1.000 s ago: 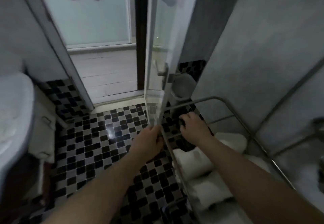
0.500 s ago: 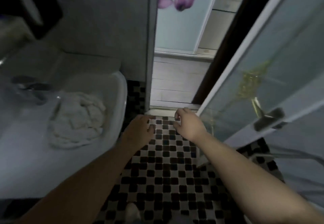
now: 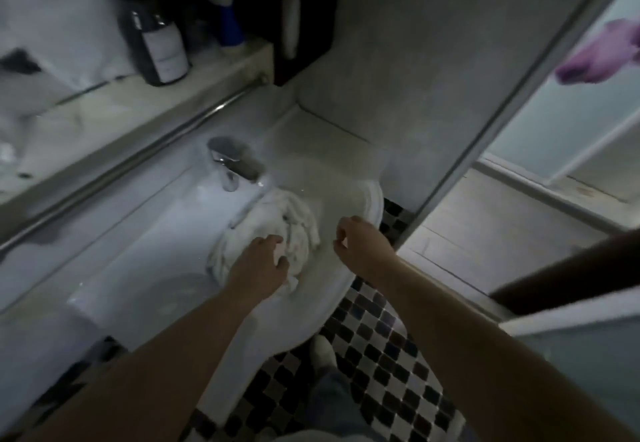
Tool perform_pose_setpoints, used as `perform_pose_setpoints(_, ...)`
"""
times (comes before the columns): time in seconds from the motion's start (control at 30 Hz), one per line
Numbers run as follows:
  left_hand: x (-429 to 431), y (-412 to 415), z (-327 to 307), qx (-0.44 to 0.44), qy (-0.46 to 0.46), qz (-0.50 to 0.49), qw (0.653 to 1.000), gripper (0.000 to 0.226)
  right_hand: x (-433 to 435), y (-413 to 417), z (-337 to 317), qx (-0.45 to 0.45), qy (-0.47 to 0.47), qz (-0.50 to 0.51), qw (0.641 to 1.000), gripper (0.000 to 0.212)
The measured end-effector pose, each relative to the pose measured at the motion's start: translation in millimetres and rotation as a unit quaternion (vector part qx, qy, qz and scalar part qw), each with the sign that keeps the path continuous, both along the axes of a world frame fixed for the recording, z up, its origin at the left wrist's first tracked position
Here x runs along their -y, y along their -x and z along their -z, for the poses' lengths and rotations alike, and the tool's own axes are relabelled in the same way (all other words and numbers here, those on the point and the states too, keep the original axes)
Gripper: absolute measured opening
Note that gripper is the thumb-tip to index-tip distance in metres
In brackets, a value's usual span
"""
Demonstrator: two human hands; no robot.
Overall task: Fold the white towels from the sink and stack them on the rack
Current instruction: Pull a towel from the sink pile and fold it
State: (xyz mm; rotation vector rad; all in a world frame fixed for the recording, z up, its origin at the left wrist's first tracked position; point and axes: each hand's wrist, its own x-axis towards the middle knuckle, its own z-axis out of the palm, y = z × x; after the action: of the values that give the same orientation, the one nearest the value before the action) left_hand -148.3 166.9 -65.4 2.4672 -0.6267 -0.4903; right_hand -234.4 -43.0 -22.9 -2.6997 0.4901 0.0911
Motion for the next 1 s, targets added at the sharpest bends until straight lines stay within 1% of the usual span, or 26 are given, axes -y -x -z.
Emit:
perform_pose_setpoints(0.1,1,-34,7,-0.018,0.006,-0.092,0.996,0.045,12,-61,13,-0.020,-0.018,-0.062,0.998,0.013)
perform_pose_setpoints(0.13,0,-41,8,-0.021,0.003,-0.108,0.994,0.044,14,-73,17,-0.025,-0.021,-0.074,0.997,0.013)
perform_pose_setpoints(0.23,0,-60,15,-0.042,-0.032,-0.177,0.983,0.044,22,-122,37,-0.046,-0.018,-0.125,0.991,0.012)
perform_pose_setpoints(0.3,0,-63,19,-0.050,-0.047,-0.217,0.974,0.046,23,-140,50,-0.056,-0.022,-0.143,0.988,0.022)
perform_pose_setpoints(0.37,3,-68,29,-0.065,-0.069,-0.270,0.958,0.048,26,-164,69,-0.066,-0.037,-0.161,0.984,0.028)
perform_pose_setpoints(0.47,4,-61,39,-0.076,-0.076,-0.299,0.948,0.052,28,-180,90,-0.082,-0.043,-0.182,0.979,0.037)
perform_pose_setpoints(0.53,4,-57,47,-0.078,-0.082,-0.317,0.941,0.055,27,-193,105,-0.096,-0.046,-0.208,0.972,0.037)
perform_pose_setpoints(0.6,3,-55,55,-0.106,-0.089,-0.345,0.928,0.057,23,-204,117,-0.098,-0.058,-0.241,0.964,0.039)
perform_pose_setpoints(0.67,4,-57,57,-0.130,-0.087,-0.359,0.920,0.059,19,-210,120,-0.089,-0.072,-0.253,0.961,0.056)
perform_pose_setpoints(0.7,5,-58,60,-0.146,-0.089,-0.372,0.912,0.060,16,-217,123,-0.084,-0.069,-0.266,0.958,0.064)
perform_pose_setpoints(0.77,7,-58,65,-0.160,-0.088,-0.385,0.905,0.062,11,-227,126,-0.075,-0.019,-0.307,0.948,0.079)
perform_pose_setpoints(0.83,8,-54,70,-0.163,-0.091,-0.388,0.902,0.063,5,-236,131,-0.094,0.022,-0.344,0.934,0.085)
perform_pose_setpoints(0.93,7,-51,73,-0.161,-0.102,-0.395,0.899,0.064,2,-240,134,-0.151,0.063,-0.356,0.920,0.081)
perform_pose_setpoints(1.0,5,-48,75,-0.152,-0.115,-0.405,0.894,0.053,6,-236,136,-0.170,0.081,-0.361,0.913,0.070)
